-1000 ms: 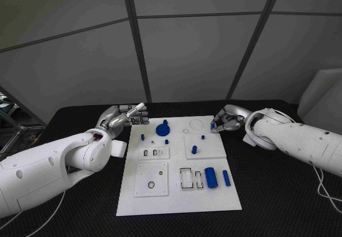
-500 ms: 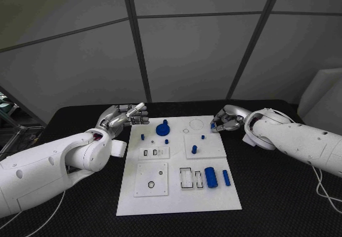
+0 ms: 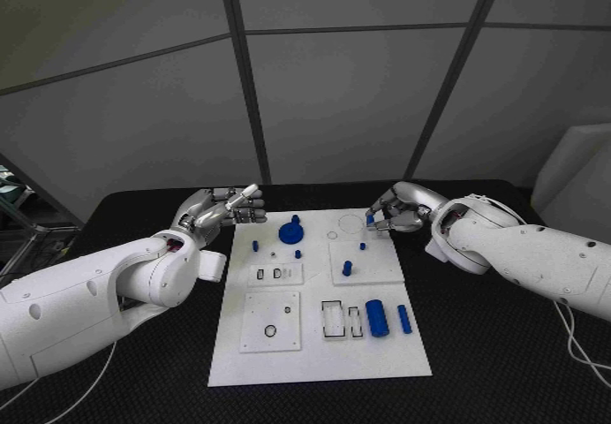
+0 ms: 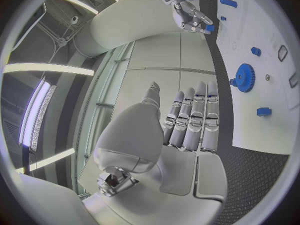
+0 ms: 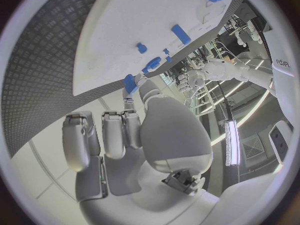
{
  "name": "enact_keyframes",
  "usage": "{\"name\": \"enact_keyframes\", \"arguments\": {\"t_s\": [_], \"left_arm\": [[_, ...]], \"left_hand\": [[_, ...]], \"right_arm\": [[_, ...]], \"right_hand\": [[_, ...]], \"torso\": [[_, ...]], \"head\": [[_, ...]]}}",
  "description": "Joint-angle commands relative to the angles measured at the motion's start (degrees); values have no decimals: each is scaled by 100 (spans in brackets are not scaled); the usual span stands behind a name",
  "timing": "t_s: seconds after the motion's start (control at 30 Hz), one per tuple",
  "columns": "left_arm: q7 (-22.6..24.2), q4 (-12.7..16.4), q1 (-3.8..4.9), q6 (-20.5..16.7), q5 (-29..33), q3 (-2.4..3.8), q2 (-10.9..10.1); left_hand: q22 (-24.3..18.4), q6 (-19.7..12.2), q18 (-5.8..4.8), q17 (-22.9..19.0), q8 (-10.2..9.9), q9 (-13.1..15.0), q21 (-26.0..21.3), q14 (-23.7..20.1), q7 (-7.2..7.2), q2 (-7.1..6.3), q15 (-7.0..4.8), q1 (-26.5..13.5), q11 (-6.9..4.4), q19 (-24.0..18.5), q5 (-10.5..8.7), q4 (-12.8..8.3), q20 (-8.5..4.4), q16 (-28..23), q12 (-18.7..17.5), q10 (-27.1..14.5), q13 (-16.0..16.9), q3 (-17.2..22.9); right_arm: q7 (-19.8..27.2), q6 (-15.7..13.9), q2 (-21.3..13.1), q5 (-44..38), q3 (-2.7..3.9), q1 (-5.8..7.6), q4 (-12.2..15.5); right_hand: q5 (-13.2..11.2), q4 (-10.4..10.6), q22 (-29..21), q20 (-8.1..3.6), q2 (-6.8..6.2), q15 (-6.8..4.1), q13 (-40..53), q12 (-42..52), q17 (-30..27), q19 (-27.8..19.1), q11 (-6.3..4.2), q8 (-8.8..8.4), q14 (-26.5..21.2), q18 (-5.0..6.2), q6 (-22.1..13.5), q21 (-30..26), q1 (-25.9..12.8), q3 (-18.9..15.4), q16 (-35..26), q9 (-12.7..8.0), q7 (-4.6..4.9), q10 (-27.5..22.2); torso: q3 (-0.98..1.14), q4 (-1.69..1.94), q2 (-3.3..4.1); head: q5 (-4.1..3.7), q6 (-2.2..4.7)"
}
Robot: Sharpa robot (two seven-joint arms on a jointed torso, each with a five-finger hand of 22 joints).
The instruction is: Assemble the parts on the task board
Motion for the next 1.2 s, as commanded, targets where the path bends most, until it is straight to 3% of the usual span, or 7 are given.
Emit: {"name": "enact_keyframes", "arguments": {"t_s": [0.03,0.27,0.37,0.47,0.67,0.73,1.2], "left_arm": [[24,-5,9,62,-23,5,4],[21,-90,11,73,-22,5,72],[22,-132,12,81,-22,6,117],[26,-155,13,87,-22,6,145],[26,-176,13,85,-22,6,156],[26,-184,14,83,-22,7,159],[22,-202,15,86,-22,7,184]], "left_hand": [[-6,28,-75,6,-33,-9,-26,-24,-8,60,4,13,8,-7,-19,3,24,-17,-21,32,-5,-31],[-8,30,-74,8,-36,-10,-28,-22,-7,66,4,14,8,-8,-19,0,24,-21,-24,35,-5,-33],[-8,30,-74,8,-36,-10,-28,-22,-7,66,4,14,8,-8,-19,0,24,-21,-24,35,-5,-33],[-8,30,-74,8,-36,-10,-28,-22,-7,66,4,14,8,-8,-19,0,24,-21,-24,35,-5,-33],[-8,30,-74,8,-36,-10,-28,-22,-7,66,4,14,8,-8,-19,0,24,-21,-24,35,-5,-33],[-8,30,-74,8,-36,-10,-28,-22,-7,66,4,14,8,-8,-19,0,24,-21,-24,35,-5,-33],[-8,30,-74,8,-36,-10,-28,-22,-7,66,4,14,8,-8,-19,0,24,-21,-24,35,-5,-33]], "right_arm": [[-274,-445,58,-108,26,17,333],[-955,-529,499,-349,43,-7,843],[-1279,-491,745,-569,37,-74,948],[-1485,-467,955,-781,23,-150,948],[-1792,-410,1228,-1093,-70,-265,954],[-1905,-373,1301,-1222,-97,-308,964],[-2185,-145,1586,-1594,-185,-461,938]], "right_hand": [[38,17,1510,-45,54,-26,789,9,480,583,-40,14,374,-43,50,18,-12,37,28,6,-10,153],[36,13,1510,-58,112,-38,749,-34,445,583,-55,-3,366,-43,75,18,-20,76,9,4,-23,131],[46,4,1510,-62,130,-42,748,-36,442,583,-58,-13,365,-43,78,18,-14,95,7,2,-25,131],[52,0,1510,-64,139,-44,751,-33,435,583,-59,-16,364,-43,81,18,-13,103,3,1,-26,133],[63,-7,1510,-66,142,-45,743,-43,424,583,-60,-20,361,-43,84,18,-10,111,-3,0,-28,128],[73,-13,1510,-68,146,-47,735,-52,412,583,-62,-24,359,-43,86,18,-8,118,-9,0,-29,123],[91,-25,1510,-72,125,-50,730,-59,405,583,-61,-34,357,-43,97,18,-29,117,-14,-2,-27,120]], "torso": [[-15,-8,-29],[-16,-1,-49],[-24,9,-51],[-32,11,-52],[-14,-3,-36],[-18,-3,-39],[-13,-5,-43]], "head": [[30,-26],[157,-85],[146,-98],[188,-111],[270,-155],[292,-171],[350,-240]]}}
